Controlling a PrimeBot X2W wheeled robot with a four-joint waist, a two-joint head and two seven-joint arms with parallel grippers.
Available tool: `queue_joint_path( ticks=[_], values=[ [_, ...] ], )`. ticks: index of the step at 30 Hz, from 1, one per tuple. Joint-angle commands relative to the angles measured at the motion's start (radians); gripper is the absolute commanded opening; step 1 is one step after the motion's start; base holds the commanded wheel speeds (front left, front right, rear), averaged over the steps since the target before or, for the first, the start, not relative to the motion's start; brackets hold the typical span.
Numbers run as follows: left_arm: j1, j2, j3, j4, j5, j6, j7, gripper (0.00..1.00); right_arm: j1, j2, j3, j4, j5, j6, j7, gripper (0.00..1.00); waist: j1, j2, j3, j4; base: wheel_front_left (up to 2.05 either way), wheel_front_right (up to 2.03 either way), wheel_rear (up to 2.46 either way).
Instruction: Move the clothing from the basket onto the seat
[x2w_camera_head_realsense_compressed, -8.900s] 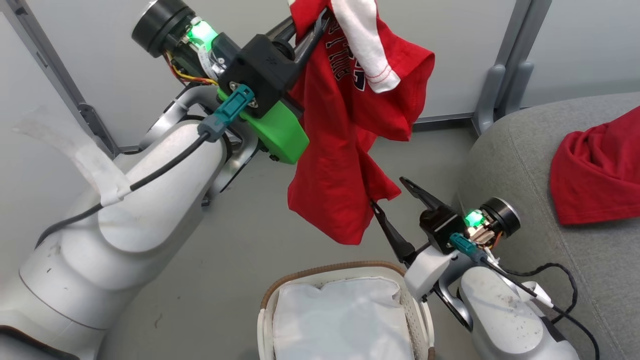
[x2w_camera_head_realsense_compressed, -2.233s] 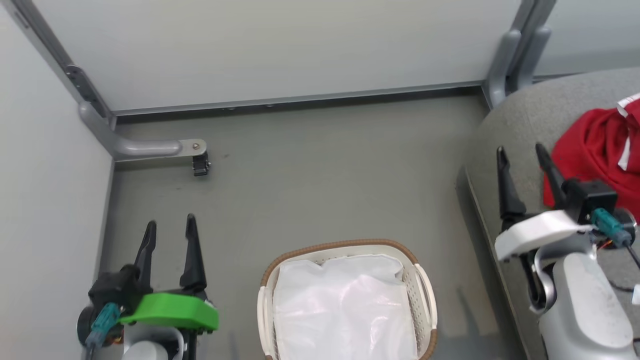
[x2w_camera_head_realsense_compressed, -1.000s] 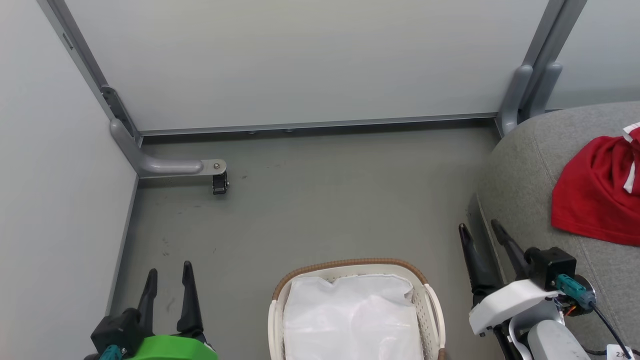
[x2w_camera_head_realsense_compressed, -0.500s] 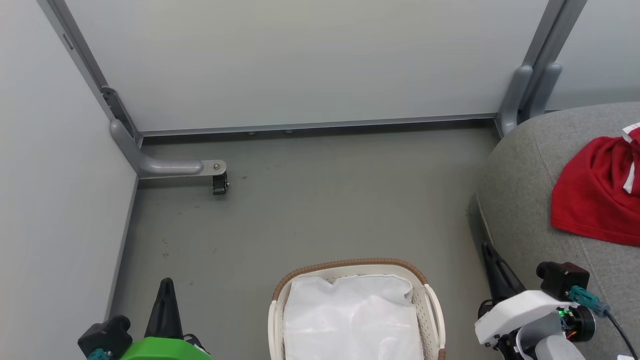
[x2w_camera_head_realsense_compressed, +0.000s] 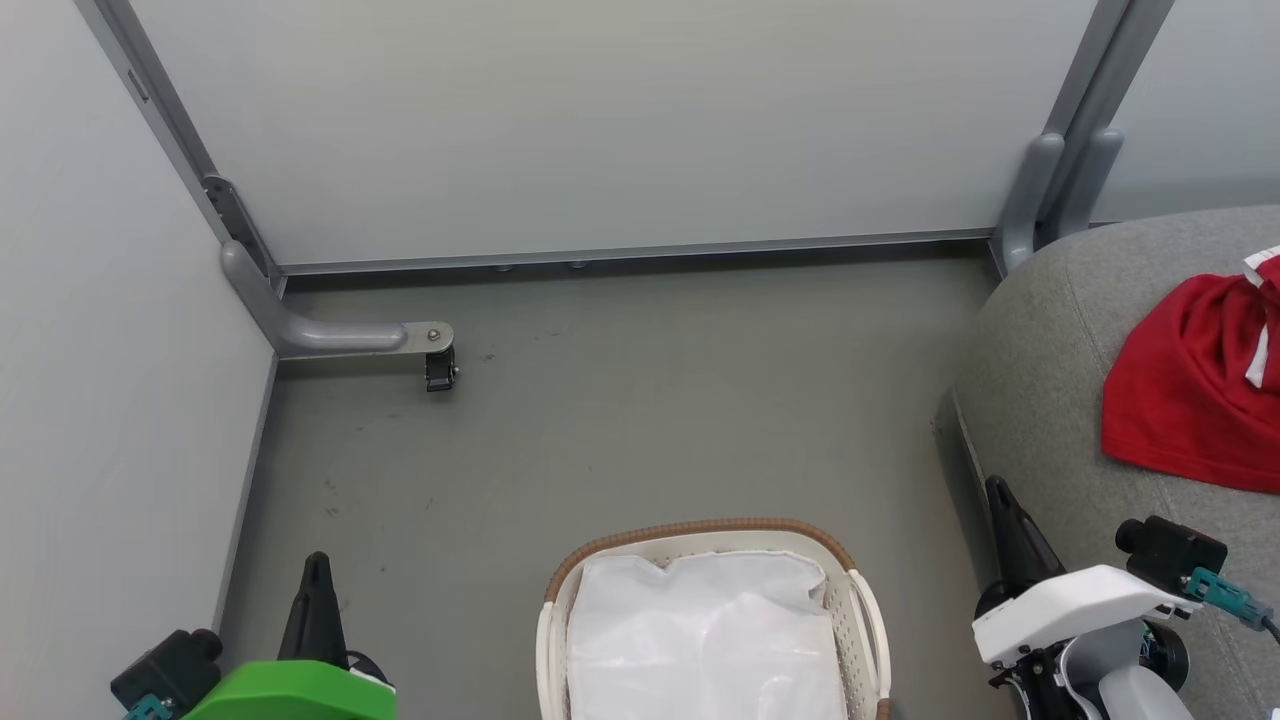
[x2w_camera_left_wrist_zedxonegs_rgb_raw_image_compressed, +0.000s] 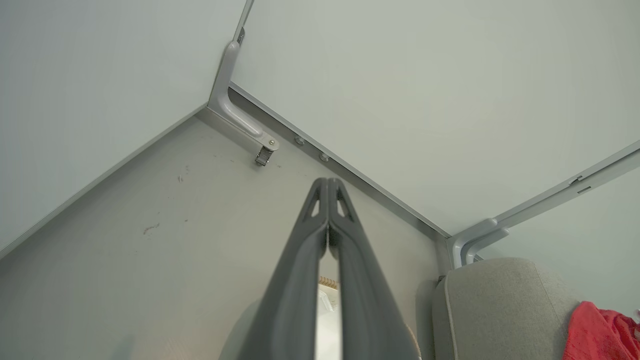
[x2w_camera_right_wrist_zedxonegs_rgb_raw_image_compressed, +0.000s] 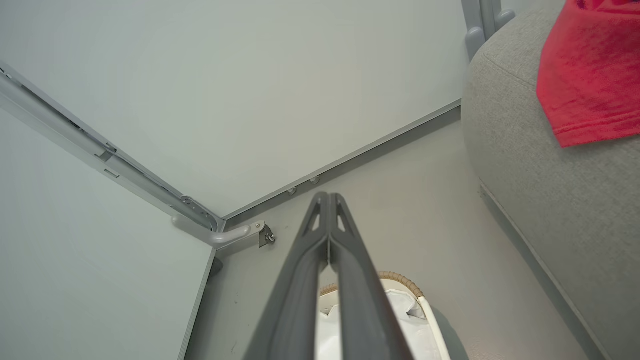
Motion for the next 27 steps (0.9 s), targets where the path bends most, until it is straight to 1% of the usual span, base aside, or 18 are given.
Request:
queue_joint_path(
  ticks=[1,14,27],
  values=[
    [-0.035,0.004,0.009,-0.015,-0.033,-0.006,0.008,0.00,-0.009,-0.006,-0.007,-0.020,0.038,0.000,0.008,0.00,0.0000,0.0018,0.000,0.000,0.00,0.00,0.00],
    [-0.055,0.005,0.036,-0.017,-0.195,-0.021,0.056,0.00,-0.006,-0.007,-0.029,-0.040,0.218,0.000,0.056,0.00,0.0000,0.0026,-0.003,0.000,0.00,0.00,0.00],
    [-0.072,0.006,0.059,-0.020,-0.331,-0.033,0.098,0.00,-0.004,-0.009,-0.048,-0.056,0.372,0.000,0.098,0.00,0.0000,0.0035,-0.006,0.000,0.00,0.00,0.00]
  ],
)
